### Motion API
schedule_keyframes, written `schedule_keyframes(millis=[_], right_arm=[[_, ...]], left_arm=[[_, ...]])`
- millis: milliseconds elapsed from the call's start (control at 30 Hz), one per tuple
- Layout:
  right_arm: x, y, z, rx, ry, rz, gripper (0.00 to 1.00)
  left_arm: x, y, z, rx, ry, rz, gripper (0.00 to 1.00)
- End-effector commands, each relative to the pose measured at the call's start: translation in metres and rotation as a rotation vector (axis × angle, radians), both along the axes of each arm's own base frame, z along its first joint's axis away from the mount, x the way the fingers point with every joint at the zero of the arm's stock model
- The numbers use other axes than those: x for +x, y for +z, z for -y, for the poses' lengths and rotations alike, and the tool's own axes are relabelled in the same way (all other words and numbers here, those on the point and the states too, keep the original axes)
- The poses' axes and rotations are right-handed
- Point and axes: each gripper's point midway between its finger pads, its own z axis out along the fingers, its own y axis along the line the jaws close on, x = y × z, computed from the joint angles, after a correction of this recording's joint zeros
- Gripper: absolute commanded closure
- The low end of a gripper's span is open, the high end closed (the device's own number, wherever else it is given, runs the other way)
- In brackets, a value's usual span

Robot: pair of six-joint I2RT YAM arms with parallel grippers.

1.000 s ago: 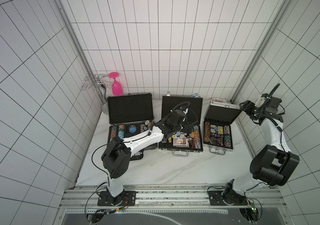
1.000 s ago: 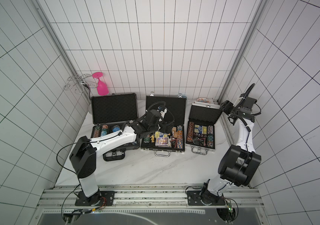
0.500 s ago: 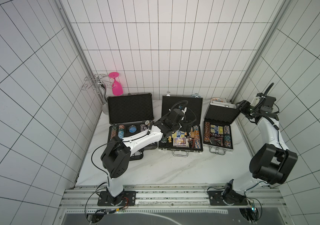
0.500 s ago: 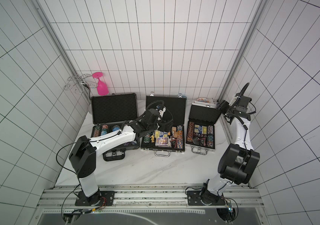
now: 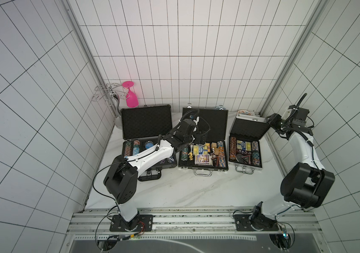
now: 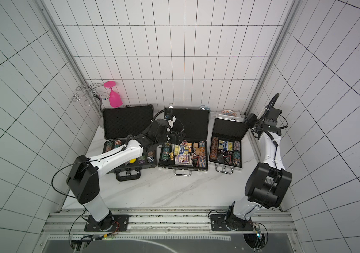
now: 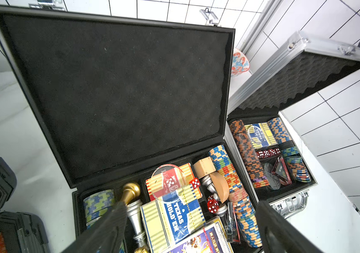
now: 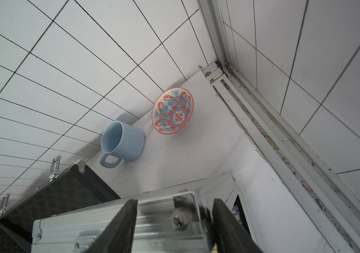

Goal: Close the poker set cases
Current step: Close the lid of the poker set case.

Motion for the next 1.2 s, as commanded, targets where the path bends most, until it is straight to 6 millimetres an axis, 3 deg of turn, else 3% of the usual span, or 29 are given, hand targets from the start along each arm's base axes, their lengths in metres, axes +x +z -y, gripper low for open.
schedule_keyframes(millis=[0,200,467,900,967,1167], right_arm=[[-0.015,-0.009,-0.024,0.031,0.038,-0.043,0.44],[-0.021,-0.008,-0.026,0.017,0.037,-0.07,0.45],[-0.03,-0.007,-0.037,-0.016,0.044,-0.096,0.45],[-0.051,-0.008,-0.046,-0.047,0.043,-0.125,0.44],[-0.054,-0.008,-0.047,-0.055,0.047,-0.127,0.43],[-0.06,-0.007,-0.049,-0.061,0.048,-0.136,0.43]], left_arm=[[-0.002,0.012,-0.004,-0.023,0.0,0.024,0.07],[-0.002,0.016,-0.005,-0.03,0.003,0.028,0.07],[-0.004,0.038,0.015,-0.087,-0.05,0.033,0.08],[-0.006,0.039,0.017,-0.091,-0.06,0.026,0.08],[-0.008,0.04,0.026,-0.114,-0.086,0.011,0.08],[-0.029,0.038,0.08,-0.159,-0.204,-0.02,0.08]])
